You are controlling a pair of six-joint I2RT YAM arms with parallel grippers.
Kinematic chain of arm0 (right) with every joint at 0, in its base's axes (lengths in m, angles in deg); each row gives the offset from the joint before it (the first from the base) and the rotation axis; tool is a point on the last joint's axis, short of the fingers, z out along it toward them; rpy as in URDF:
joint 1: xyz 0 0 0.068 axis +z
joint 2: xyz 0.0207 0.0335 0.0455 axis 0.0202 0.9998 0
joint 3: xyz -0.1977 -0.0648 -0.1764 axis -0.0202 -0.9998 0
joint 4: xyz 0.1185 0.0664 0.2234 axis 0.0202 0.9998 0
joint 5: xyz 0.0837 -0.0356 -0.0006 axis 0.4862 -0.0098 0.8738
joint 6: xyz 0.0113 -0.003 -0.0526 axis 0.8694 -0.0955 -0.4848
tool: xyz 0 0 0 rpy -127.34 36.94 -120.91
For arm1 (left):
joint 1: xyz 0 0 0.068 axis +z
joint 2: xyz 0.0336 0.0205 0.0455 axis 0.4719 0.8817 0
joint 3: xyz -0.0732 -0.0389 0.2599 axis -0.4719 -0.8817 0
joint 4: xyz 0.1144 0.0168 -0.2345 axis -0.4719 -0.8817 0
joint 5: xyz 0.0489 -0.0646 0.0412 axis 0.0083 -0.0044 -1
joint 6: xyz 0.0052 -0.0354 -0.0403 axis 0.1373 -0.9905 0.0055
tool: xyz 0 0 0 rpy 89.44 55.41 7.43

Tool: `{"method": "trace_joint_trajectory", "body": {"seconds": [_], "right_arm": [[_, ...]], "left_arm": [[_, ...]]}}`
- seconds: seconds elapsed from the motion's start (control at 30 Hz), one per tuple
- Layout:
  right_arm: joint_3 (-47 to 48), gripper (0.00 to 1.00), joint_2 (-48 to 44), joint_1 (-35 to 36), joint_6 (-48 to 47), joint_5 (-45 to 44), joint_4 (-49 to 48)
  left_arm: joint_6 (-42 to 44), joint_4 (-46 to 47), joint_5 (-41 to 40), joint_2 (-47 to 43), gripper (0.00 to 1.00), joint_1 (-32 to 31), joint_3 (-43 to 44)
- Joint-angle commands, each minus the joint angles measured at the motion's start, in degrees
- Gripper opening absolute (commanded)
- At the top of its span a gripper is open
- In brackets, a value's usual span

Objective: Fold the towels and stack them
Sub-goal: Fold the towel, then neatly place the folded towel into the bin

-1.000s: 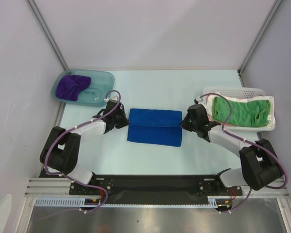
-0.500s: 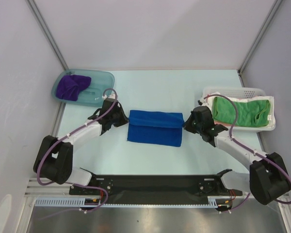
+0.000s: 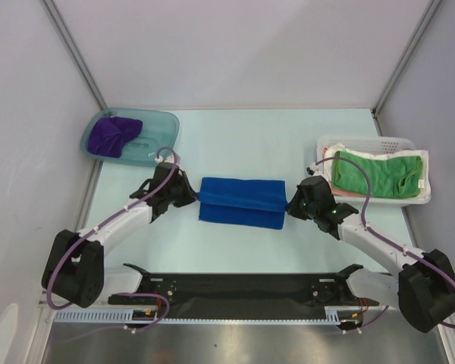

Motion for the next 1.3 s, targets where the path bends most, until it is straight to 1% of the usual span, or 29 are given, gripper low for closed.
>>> {"method": "trace_joint_trajectory", "body": {"seconds": [0.0,0.23,0.6,0.67,0.7,0.73,0.8,0.83,0.87,0.93,0.97,1.07,1.1,1.13,1.17,1.2,1.27], "right_arm": [[-0.69,0.0,-2.48,0.89,0.7,-0.69,1.64],[-3.15,0.0,-3.8,2.56,2.19,-0.43,2.17],[-6.23,0.0,-3.1,4.32,3.6,-0.52,0.67],[-6.75,0.0,-2.57,4.4,3.69,-0.43,0.23],[-6.93,0.0,-2.4,4.4,3.78,-0.08,-0.2],[-7.02,0.0,-1.7,4.4,3.78,0.01,-0.29],[-7.11,0.13,-1.52,4.49,3.78,0.1,-0.3],[-7.11,0.21,-2.04,4.49,3.6,-0.08,-0.03],[-6.84,0.37,-2.48,4.49,3.43,-0.34,0.4],[-5.44,0.48,-3.53,3.97,2.2,-2.1,2.07],[-4.74,0.54,-4.32,2.92,1.59,-2.19,2.34],[-2.28,0.61,-3.72,-0.59,-0.44,-1.84,2.26],[-1.92,0.62,-2.32,-1.3,-0.96,-1.66,0.95],[-1.05,0.62,0.83,-2.79,-2.27,-1.31,0.07],[-0.52,0.62,0.86,-3.76,-2.64,-0.53,-0.73],[0.18,0.61,4.77,-4.38,-3.16,0.52,-3.08],[2.37,0.6,8.57,-4.82,-4.83,1.85,-5.47]], "left_arm": [[1.44,-0.5,0.42,-2.94,0.0,0.33,-1.42],[1.44,-0.33,0.77,-4.61,0.0,0.33,-3.71],[1.7,1.95,2.09,-4.35,0.0,0.16,-7.31],[1.53,2.3,2.0,-4.09,0.04,0.16,-7.84],[1.7,2.31,2.09,-3.82,0.08,0.16,-8.1],[1.79,2.31,2.27,-3.12,0.16,0.16,-8.11],[1.7,2.57,2.62,-2.77,0.24,0.16,-8.37],[1.7,2.57,2.88,-2.85,0.29,0.16,-8.37],[1.96,2.14,2.88,-3.2,0.31,0.16,-8.28],[3.01,1.08,2.88,-3.9,0.37,0.16,-6.97],[3.54,0.29,2.36,-4.86,0.38,0.16,-6.44],[5.39,-2.34,2.18,-6.62,0.39,0.24,-4.51],[6.09,-2.52,2.27,-6.81,0.39,0.24,-3.72],[6.27,-2.96,2.7,-7.07,0.39,0.24,-3.36],[6.53,-2.88,3.14,-7.16,0.39,0.16,-3.19],[6.97,-2.7,3.23,-7.16,0.39,0.24,-2.84],[7.5,-2.61,3.94,-7.16,0.38,0.24,-2.48]]}}
